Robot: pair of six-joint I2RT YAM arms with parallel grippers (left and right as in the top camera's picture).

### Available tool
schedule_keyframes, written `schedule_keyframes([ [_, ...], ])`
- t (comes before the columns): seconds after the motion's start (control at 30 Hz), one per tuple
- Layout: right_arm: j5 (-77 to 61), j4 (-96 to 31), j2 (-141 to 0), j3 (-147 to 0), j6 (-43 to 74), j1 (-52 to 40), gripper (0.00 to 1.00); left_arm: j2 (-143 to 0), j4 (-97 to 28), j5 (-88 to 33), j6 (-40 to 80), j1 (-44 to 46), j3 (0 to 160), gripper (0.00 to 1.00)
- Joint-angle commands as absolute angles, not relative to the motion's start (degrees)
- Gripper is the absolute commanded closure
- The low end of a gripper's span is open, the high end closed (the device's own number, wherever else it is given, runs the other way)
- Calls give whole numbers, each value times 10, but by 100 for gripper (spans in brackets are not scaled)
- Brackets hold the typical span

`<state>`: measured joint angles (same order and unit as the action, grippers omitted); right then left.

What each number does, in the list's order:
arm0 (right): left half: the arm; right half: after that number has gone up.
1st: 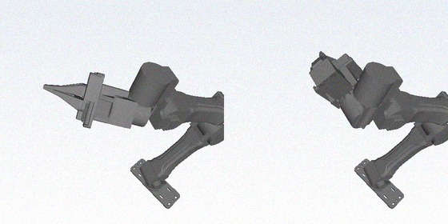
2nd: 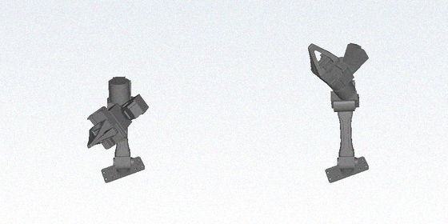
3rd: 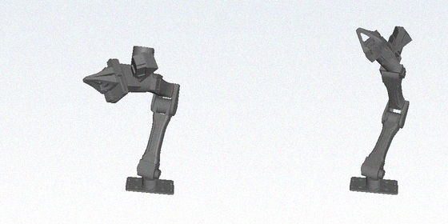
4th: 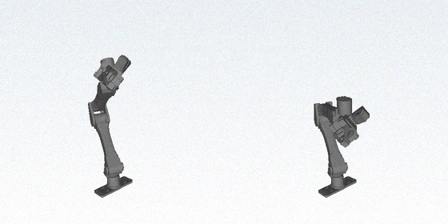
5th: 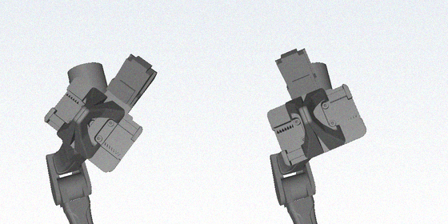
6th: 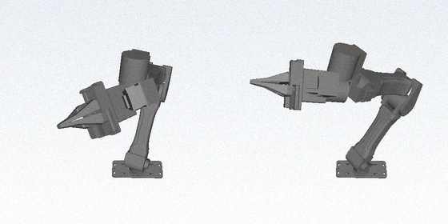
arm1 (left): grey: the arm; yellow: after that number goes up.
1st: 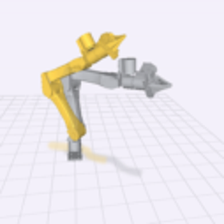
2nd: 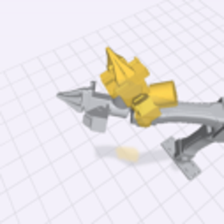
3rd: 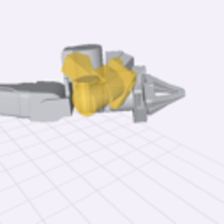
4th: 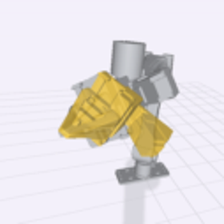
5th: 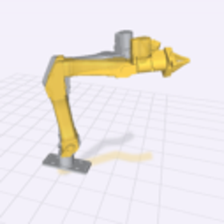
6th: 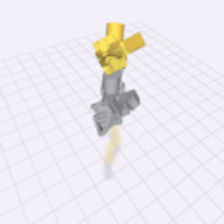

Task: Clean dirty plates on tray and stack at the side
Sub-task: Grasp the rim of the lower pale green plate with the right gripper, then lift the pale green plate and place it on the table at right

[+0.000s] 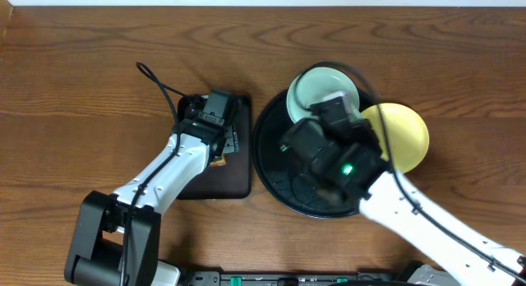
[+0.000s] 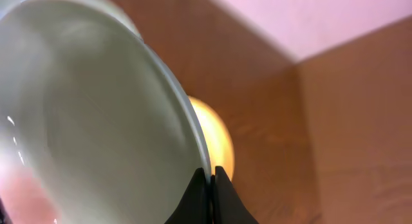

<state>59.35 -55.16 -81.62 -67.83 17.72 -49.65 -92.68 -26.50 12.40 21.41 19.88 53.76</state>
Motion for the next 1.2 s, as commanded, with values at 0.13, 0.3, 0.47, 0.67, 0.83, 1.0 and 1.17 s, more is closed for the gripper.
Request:
schedule_keyframes([
  [0.13,781,-509,-808,-694,168,-573,99,-936,-264,132,217,195,537,19],
  [0.3,785,-488,-808,-694,140,-593,99,-936,-264,132,217,195,537,19],
  [0.47,795,-488,-808,-694,138,-596,99,-936,-264,132,217,195,537,19],
  [0.67,790,-488,-808,-692,154,-596,99,-936,-264,132,217,195,537,19],
  [0.83,735,-486,-811,-689,160,-592,99,-936,-264,132,217,195,537,19],
  [1.0,495,-488,-811,-689,186,-531,99,-936,-264,132,217,195,537,19],
  [1.17,285,-477,-810,-689,213,-399,99,-936,-264,132,217,195,537,19],
])
